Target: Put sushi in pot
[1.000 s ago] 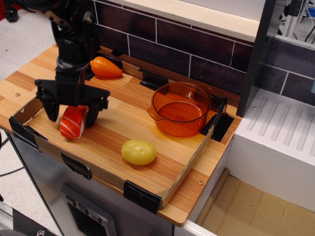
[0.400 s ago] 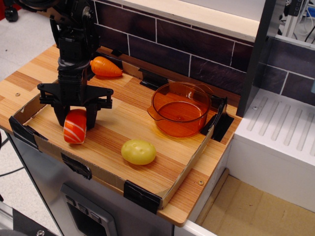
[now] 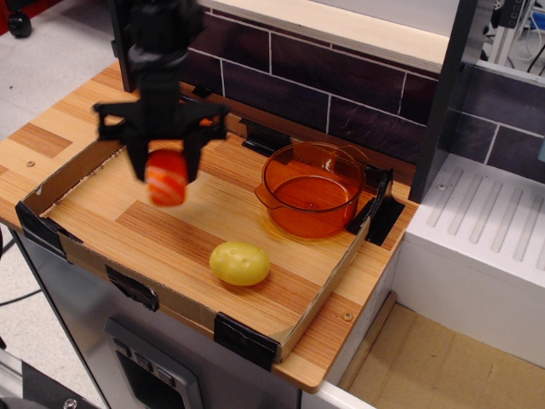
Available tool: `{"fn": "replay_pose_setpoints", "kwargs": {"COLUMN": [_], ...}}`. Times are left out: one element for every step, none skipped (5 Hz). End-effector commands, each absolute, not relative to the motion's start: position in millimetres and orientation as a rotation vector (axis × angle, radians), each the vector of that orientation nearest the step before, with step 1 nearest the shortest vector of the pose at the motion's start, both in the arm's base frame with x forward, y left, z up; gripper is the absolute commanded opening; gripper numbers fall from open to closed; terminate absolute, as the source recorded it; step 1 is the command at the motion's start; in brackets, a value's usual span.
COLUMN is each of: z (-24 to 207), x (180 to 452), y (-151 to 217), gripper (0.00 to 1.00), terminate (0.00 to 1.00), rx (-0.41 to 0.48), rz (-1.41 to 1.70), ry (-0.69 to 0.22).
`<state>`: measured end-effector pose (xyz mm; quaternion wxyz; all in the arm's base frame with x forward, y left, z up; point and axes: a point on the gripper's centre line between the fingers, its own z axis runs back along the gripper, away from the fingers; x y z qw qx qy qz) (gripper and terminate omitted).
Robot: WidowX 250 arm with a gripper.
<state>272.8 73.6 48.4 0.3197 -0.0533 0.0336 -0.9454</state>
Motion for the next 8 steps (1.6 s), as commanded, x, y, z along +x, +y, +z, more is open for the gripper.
{"fn": "replay_pose_setpoints", "kwargs": {"z": [91,84,66,50,44,49,54,63], "x": [318,328,340,351,352,352,352,352], "y": [11,-10,-24,-25,-25,-22,-19,-14], "gripper": [0.0,0.0,0.0,0.0,0.0,0.0,1.0,1.0], "terminate": [0.0,0.0,0.0,0.0,0.0,0.0,0.0,0.0], "rx": [-0.033,-0.016,-0.017,-0.006,-0.01,-0.021,-0.025,-0.019], "rz": [-2.444,-2.45,-2.452,-2.441,-2.449,-2.443,-2.442,-2.428], "ry": [0.058,0.073,0.118,0.136,0.152,0.134,0.145,0.113]}}
